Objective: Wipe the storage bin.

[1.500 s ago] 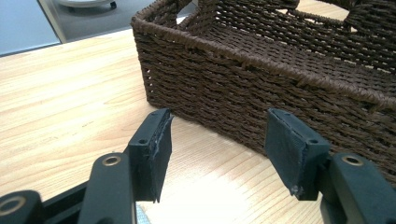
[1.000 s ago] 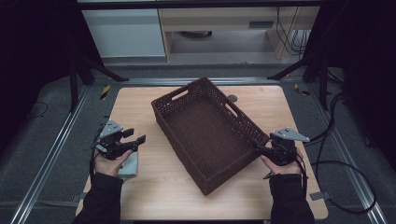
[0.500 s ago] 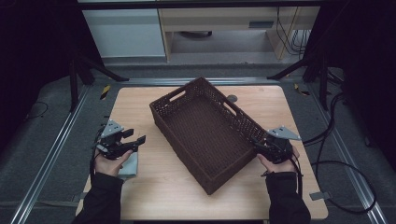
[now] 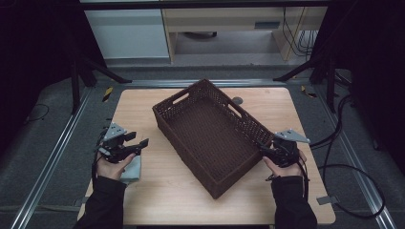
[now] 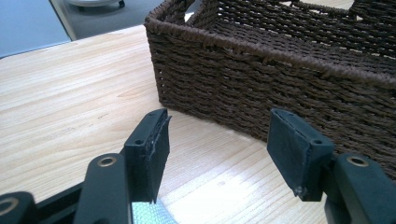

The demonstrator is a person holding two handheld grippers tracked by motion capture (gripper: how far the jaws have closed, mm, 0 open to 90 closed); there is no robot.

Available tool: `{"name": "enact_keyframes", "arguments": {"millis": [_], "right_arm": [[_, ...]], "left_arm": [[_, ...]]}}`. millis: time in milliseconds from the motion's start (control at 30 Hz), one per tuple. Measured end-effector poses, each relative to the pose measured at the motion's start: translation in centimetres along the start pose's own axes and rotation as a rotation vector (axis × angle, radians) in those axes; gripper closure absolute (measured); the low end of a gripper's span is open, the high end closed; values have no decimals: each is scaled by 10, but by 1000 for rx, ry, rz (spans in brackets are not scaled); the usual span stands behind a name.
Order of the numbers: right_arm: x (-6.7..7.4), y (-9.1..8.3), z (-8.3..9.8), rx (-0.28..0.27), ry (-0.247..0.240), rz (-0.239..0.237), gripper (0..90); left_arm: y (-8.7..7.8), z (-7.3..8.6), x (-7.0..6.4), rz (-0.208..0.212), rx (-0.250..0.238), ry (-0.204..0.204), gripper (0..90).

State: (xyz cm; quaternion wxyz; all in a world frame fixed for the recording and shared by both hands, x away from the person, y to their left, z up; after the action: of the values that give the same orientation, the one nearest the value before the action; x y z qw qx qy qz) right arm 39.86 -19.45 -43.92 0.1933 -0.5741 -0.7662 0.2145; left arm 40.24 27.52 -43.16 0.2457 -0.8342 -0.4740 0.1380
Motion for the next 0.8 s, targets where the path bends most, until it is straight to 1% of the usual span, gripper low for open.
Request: {"name": "enact_keyframes", "arguments": {"millis": [33, 133, 267, 333, 367, 400, 467, 533, 633, 700, 800], "right_arm": [[-1, 1, -1, 2, -1, 3, 383], [-6, 7, -4, 2, -10, 3, 392], [-10, 13, -8, -6, -23, 9, 394], [-9, 11, -7, -17, -12, 2, 382], [-7, 9, -6, -18, -8, -9, 367], [-5, 8, -6, -17, -9, -17, 360], [0, 7, -5, -14, -5, -28, 340], [3, 9, -4, -3, -16, -9, 332], [4, 10, -4, 0, -7, 14, 351], [3, 10, -3, 1, 7, 17, 355], [3, 10, -3, 2, 22, 15, 363]], "left_arm": [[0, 0, 1, -2, 1, 1, 376], [2, 1, 2, -6, 4, -4, 373], [2, 1, 4, -13, 0, -2, 369], [1, 1, 5, -18, -3, -4, 369], [1, 1, 6, -17, -7, -5, 369], [2, 0, 6, -15, -8, -9, 370], [4, -2, 7, -18, -5, -3, 370], [6, -4, 7, -18, 4, 8, 373], [9, -9, 9, -14, -5, 5, 379], [12, -14, 10, -17, -14, 7, 382], [17, -24, 13, -24, -25, 20, 385]]}}
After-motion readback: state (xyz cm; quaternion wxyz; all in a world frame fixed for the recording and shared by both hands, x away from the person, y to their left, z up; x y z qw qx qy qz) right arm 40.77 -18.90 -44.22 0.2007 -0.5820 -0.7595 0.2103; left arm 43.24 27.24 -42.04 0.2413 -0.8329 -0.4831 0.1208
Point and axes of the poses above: each handheld gripper's, and its own axes: y roughly forward along the jaws, z roughly out of its underside, x roughly to its left, the point moved 4 cm from there along y, roughly forward along the jaws, and after that the axes turned 2 degrees about y, right-handed, at the moved point
